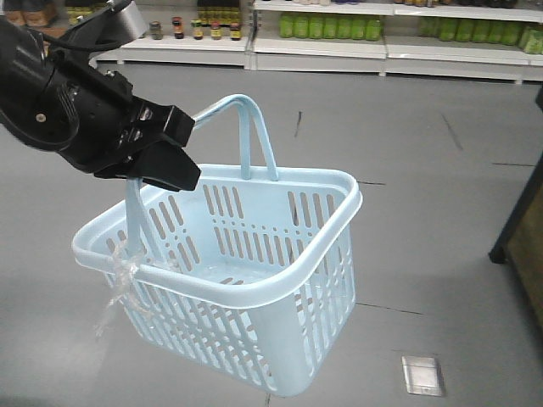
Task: Pick three apples into basket with both arms
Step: 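Back the base away and turn while holding the basket in the left gripper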
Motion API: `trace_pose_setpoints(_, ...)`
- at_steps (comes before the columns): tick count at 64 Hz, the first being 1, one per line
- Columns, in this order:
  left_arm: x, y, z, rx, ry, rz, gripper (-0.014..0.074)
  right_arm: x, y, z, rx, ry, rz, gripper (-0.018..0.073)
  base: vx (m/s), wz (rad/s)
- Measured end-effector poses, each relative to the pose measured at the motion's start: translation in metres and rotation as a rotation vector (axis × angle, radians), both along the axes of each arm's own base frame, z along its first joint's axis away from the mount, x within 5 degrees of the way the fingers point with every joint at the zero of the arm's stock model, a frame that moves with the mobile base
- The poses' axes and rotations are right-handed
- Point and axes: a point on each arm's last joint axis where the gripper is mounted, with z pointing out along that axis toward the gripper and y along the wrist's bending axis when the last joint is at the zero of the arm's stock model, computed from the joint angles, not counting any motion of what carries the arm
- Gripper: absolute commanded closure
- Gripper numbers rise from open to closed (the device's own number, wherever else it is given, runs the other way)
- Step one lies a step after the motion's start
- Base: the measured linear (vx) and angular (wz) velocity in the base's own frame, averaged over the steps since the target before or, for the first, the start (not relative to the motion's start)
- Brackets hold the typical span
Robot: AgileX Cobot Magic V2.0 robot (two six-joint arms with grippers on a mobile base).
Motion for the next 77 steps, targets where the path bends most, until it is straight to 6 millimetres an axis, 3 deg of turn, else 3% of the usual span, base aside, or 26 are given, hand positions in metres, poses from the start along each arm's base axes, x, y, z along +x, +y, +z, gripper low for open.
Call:
trace_pose_setpoints(39,0.0000,0.0001,0.0000,0.001,0.000,0.000,0.0604,0.0000,0.0000,0.0001,0.000,-0.001,0.000,0.0564,0.10,0.37)
trace_pose_setpoints(77,0.0000,0.0000,0.0000,0.000,0.000,0.000,0.0604,0.0000,0.0000,0.0002,0.000,-0.002,0.000,0.0564,0.19,0.06)
